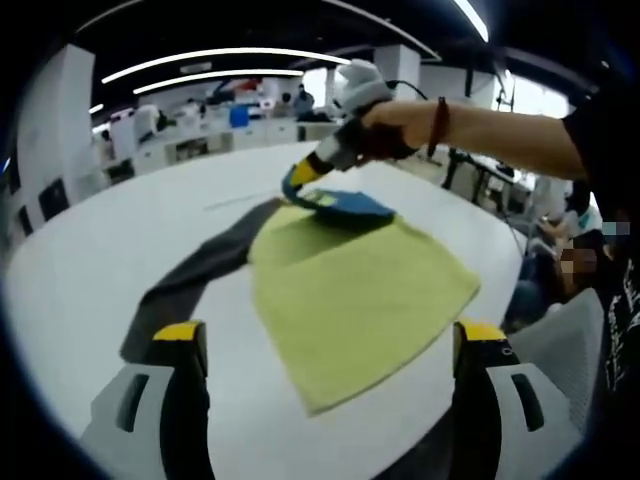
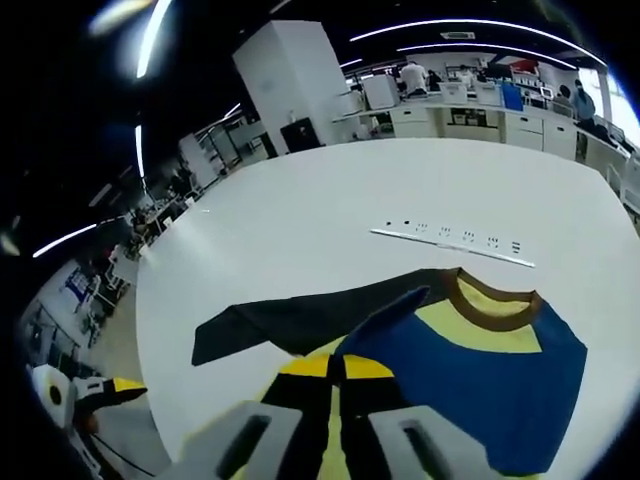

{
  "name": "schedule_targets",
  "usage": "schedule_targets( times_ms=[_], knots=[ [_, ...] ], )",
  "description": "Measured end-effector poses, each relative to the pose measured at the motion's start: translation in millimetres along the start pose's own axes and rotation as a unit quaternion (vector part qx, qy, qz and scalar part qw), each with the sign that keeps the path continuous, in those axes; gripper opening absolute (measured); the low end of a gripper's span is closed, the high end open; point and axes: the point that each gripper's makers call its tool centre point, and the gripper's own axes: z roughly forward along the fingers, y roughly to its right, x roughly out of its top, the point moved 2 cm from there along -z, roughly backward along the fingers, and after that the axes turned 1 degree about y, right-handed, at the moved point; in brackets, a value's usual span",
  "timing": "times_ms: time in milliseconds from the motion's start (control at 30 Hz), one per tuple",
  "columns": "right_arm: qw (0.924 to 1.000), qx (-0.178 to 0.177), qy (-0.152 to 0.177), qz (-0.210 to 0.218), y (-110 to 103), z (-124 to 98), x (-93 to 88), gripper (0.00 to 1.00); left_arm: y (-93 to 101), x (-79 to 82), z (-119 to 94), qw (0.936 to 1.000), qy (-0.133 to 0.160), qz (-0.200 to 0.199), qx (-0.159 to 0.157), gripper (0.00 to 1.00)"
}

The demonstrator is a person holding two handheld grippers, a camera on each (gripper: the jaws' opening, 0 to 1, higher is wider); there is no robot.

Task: Fold the garment on the visible template until the final outline fits inside the template.

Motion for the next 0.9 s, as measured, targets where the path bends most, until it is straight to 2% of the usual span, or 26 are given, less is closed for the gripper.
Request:
schedule_targets(
  times_ms=[433,600,900],
  knots=[
    [0.9996,0.004,-0.024,-0.013,-3,29,-22.1,0.00,-4.1,6.9,7,1.0000,0.002,0.003,0.003,0.98],
    [0.9993,0.007,-0.032,-0.019,-3,43,-32.0,0.00,-9.3,13.0,6,0.9999,0.011,0.004,0.010,0.98],
    [0.9989,0.013,-0.046,-0.007,-3,70,-54.7,0.00,-18.3,10.2,5,0.9997,0.008,-0.005,0.023,0.98]
  ],
)
